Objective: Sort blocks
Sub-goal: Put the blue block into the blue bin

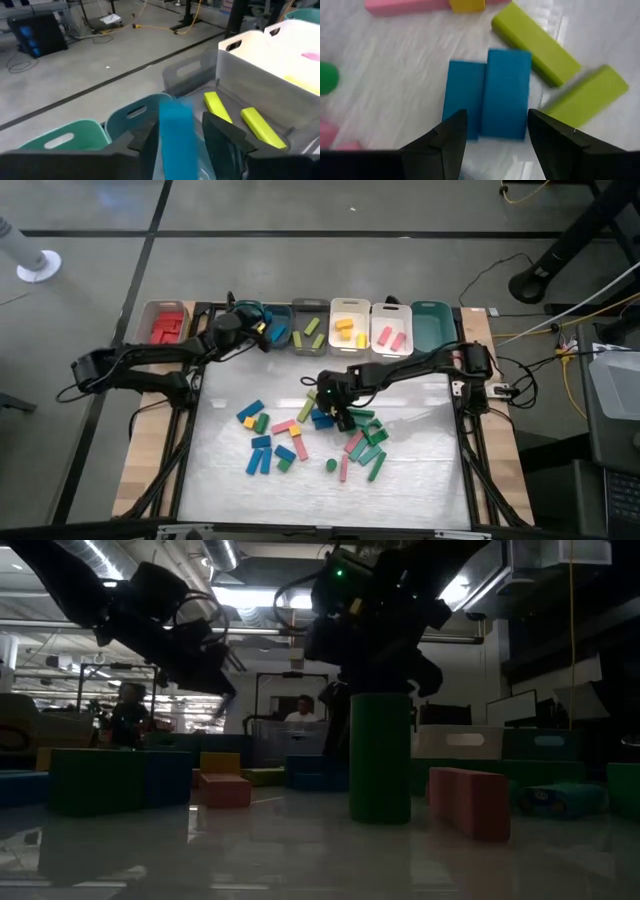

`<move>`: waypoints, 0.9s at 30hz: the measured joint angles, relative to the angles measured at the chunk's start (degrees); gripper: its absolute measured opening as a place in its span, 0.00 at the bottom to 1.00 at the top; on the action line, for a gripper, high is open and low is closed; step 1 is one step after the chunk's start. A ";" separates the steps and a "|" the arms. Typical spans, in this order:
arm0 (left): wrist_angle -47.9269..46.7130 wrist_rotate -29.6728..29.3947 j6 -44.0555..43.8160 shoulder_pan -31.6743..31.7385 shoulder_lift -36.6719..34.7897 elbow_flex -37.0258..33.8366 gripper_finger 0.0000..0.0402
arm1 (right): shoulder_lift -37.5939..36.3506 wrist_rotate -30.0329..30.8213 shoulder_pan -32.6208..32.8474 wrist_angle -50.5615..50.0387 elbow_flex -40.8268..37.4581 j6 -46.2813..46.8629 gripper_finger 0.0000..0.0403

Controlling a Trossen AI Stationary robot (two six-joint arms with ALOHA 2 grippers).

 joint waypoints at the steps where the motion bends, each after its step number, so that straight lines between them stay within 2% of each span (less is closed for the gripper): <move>1: 0.40 0.03 -0.14 0.20 0.66 0.00 0.36 | 0.12 0.00 0.00 -0.39 -0.01 0.00 0.52; 9: 4.62 0.73 -0.38 0.26 2.56 0.07 0.44 | 0.26 1.46 0.00 -0.43 -0.02 0.54 0.52; 17: 3.60 11.69 -1.00 -1.19 -3.09 0.07 0.45 | 2.07 3.03 0.00 0.86 0.16 0.77 0.51; 20: 1.40 15.55 -2.78 -2.85 -5.48 0.07 0.45 | 2.35 2.40 0.00 1.88 0.16 0.79 0.45; 24: -6.64 21.78 -4.38 -5.84 -8.35 0.07 0.45 | 2.35 2.65 -0.02 1.95 0.16 0.72 0.32; 27: -15.15 24.18 -6.01 -8.54 -10.23 0.07 0.45 | 2.44 2.95 -0.02 1.28 0.74 0.72 0.32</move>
